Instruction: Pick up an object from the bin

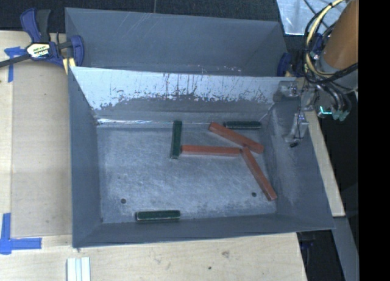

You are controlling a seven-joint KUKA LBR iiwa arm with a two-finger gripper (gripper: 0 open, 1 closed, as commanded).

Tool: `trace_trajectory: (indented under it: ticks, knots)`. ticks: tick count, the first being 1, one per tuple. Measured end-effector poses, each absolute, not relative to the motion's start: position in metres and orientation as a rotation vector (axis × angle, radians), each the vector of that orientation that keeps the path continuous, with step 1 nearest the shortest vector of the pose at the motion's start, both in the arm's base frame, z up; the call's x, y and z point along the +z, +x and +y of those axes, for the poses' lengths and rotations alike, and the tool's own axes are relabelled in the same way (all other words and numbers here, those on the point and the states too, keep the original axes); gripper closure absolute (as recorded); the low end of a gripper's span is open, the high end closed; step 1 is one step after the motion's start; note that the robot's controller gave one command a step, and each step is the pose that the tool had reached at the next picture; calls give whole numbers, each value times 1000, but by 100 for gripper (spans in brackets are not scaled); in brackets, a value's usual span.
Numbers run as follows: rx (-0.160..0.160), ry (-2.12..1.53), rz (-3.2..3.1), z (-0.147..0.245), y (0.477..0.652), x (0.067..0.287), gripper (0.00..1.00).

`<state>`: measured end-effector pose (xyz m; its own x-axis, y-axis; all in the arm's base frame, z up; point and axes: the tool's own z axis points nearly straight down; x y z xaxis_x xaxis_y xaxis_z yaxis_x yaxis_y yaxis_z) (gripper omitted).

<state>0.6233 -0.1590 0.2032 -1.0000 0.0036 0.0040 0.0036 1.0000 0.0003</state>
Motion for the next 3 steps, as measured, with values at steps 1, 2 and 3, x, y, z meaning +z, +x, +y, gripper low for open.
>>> trace_trajectory:
  ticks: [1,2,3]
  knots:
    - [-1,28,-3141,-147,614,66,0]
    - [0,437,-3117,-58,602,74,0]
    - [1,441,-3131,-58,606,79,100]
